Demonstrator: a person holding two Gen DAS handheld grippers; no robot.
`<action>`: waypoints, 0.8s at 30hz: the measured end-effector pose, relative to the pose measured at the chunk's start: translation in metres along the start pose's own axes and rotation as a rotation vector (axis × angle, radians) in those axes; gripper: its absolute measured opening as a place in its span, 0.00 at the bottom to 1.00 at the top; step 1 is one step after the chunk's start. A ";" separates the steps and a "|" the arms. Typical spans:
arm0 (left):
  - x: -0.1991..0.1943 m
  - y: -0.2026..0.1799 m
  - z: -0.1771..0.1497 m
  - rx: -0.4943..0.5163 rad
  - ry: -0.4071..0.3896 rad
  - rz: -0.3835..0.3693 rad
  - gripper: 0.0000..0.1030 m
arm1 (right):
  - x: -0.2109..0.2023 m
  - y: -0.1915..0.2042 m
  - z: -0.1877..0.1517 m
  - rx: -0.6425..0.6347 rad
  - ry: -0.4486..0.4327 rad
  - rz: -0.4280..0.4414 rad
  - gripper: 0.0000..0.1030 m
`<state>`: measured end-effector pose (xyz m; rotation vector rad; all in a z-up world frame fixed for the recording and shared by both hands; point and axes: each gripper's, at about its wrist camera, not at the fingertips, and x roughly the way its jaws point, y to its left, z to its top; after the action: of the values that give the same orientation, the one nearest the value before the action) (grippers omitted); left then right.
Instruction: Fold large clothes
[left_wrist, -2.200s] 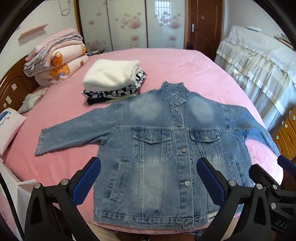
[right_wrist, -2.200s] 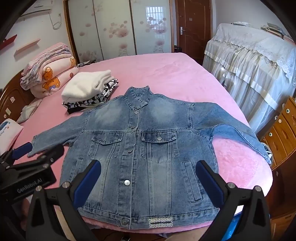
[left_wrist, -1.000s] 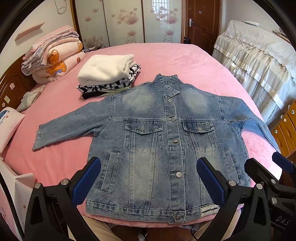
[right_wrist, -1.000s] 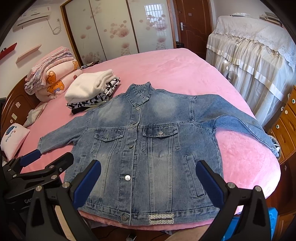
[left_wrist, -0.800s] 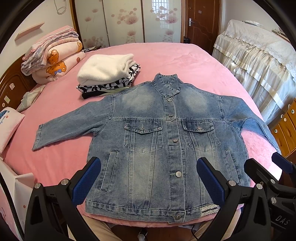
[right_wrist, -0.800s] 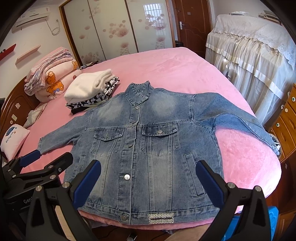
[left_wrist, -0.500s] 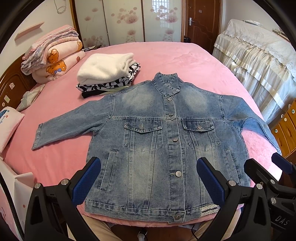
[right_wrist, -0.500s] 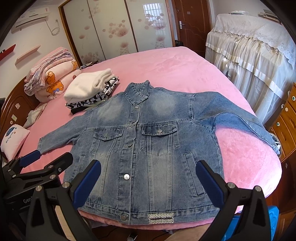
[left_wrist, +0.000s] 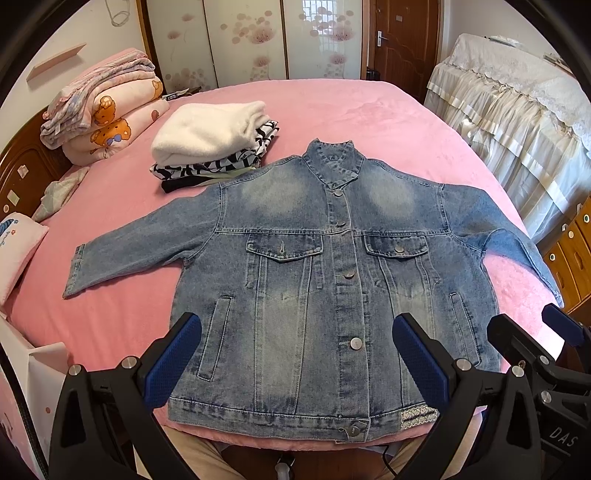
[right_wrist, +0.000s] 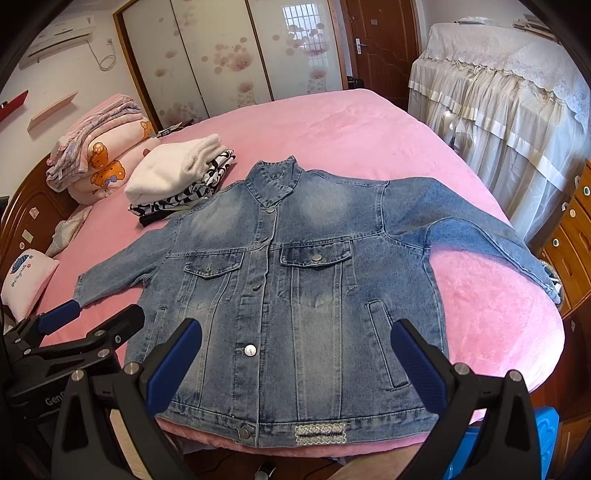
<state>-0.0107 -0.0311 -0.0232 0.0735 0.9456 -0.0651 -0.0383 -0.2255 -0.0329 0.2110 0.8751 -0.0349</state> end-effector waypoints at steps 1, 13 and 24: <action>0.000 -0.001 0.001 0.001 0.001 0.000 1.00 | 0.001 -0.001 0.000 0.002 0.002 0.001 1.00; 0.004 -0.004 -0.001 0.005 0.007 0.003 1.00 | 0.003 -0.003 0.000 0.008 0.005 0.004 1.00; 0.006 -0.006 -0.001 0.009 0.012 0.006 1.00 | 0.007 -0.005 -0.002 0.012 0.009 0.007 1.00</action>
<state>-0.0083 -0.0369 -0.0290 0.0850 0.9568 -0.0638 -0.0353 -0.2297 -0.0404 0.2252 0.8830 -0.0329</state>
